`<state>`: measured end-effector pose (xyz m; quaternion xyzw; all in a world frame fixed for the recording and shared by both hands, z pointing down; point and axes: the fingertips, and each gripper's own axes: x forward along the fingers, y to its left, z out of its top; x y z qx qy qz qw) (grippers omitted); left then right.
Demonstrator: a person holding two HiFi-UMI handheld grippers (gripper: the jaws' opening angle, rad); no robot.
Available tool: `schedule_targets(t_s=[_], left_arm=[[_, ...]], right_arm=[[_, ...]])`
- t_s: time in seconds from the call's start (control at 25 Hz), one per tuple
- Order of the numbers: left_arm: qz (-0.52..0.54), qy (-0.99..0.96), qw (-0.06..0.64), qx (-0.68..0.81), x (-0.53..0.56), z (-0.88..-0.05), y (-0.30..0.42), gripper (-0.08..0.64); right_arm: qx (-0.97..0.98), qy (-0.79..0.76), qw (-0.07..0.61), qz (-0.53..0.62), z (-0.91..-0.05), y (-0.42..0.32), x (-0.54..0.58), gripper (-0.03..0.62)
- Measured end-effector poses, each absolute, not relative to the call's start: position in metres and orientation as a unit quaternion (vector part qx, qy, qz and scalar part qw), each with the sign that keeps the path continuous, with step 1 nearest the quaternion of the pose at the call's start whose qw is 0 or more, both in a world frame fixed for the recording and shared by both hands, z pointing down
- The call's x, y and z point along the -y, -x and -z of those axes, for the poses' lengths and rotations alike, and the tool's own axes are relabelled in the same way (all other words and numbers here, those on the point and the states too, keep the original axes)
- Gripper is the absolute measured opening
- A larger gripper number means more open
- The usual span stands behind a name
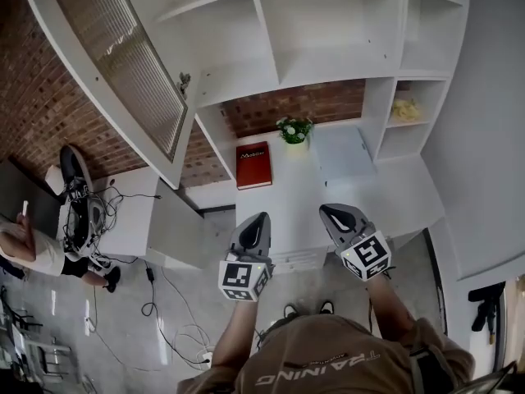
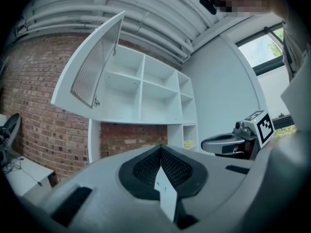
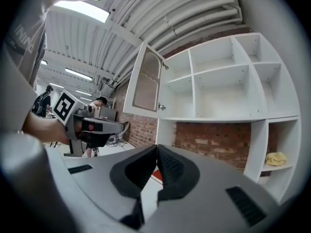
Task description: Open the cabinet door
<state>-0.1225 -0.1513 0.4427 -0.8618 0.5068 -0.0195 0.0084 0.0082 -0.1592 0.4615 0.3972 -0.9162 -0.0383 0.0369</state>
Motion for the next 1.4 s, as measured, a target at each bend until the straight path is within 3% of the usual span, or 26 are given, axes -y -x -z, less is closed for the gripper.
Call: schedule_targets(t_s=[0.56,1.0,1.4], left_arm=[[0.021,0.862,-0.031,-0.505,0.157,-0.482,0.171,0.009],[0.001,0.869,0.014,-0.494,0.158,-0.435,0.175,0.009],[-0.009,0.860,-0.004,-0.511,0.163,-0.439,0.188,0.009]], right_arm=[[0.910,-0.400,0.083,0.063,-0.475,0.025,0.154,0.012],[0.911,-0.409,0.030,0.051,-0.449,0.036,0.152,0.012],[0.910,-0.410,0.030,0.062,-0.442,0.035,0.156,0.012]])
